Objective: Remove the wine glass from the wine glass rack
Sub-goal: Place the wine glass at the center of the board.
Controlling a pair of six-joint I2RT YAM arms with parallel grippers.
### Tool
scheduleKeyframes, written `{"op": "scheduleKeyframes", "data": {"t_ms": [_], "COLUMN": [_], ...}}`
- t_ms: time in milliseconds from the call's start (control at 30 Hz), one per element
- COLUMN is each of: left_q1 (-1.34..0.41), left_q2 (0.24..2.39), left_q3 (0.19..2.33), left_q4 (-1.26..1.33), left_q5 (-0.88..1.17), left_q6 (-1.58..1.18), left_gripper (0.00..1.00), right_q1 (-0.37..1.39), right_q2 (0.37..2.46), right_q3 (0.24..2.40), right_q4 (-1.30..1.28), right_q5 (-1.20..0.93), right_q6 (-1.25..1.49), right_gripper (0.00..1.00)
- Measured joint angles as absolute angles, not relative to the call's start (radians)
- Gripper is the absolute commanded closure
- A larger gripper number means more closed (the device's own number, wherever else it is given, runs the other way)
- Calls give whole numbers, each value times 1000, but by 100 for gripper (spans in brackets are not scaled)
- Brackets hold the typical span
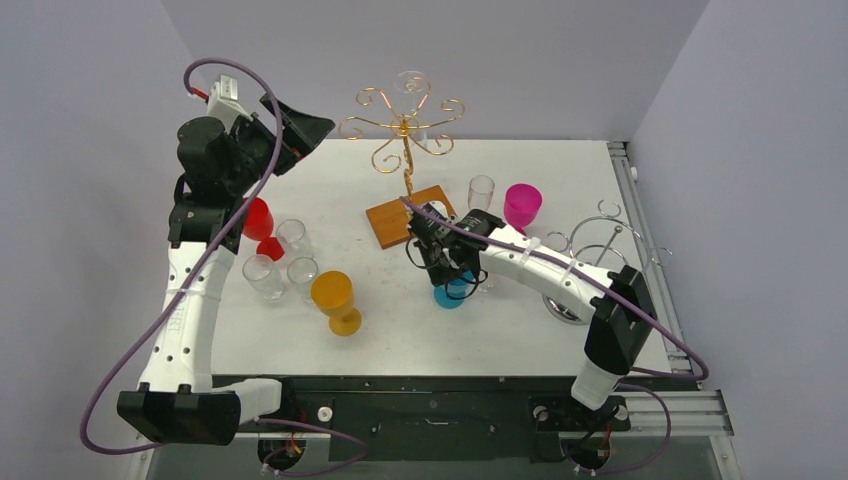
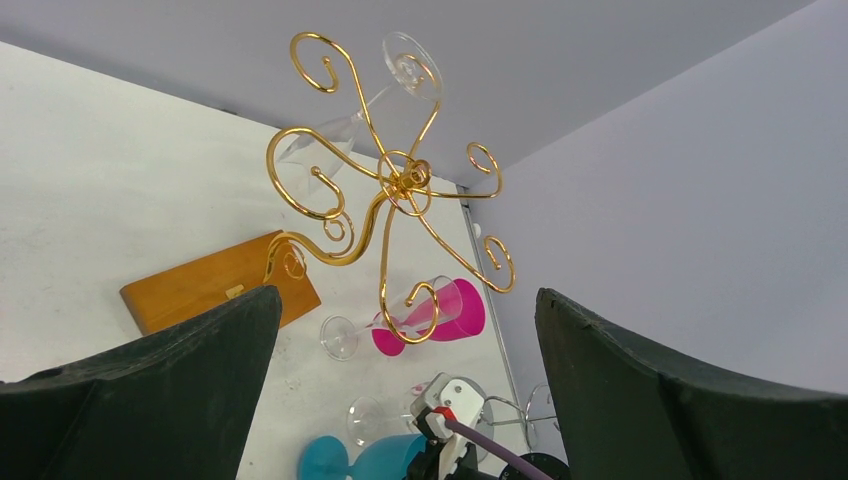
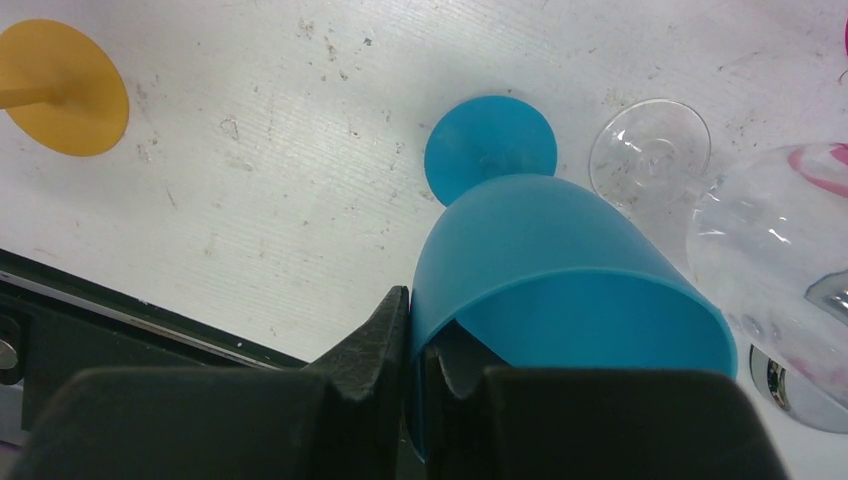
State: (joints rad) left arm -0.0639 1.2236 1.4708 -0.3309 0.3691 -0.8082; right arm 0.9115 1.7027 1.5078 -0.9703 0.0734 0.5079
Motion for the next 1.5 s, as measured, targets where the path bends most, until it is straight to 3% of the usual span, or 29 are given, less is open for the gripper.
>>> {"op": "scheduleKeyframes", "data": {"t_ms": [433, 1500], "left_q1": [-62, -63], "left_q2": [1227, 1279], "left_q3": [1464, 1481], "left_q4": [-311, -314], "left_q5": [375, 375], "left_q6": [-813, -822], "left_gripper": [4, 4], "right_q1": [912, 910], "right_q2": [1703, 1475], "right_q3": [1506, 1554], "right_q4": [-969, -998], "right_q5": [75, 91], "right_q6": [508, 521], "right_gripper": [73, 43]}}
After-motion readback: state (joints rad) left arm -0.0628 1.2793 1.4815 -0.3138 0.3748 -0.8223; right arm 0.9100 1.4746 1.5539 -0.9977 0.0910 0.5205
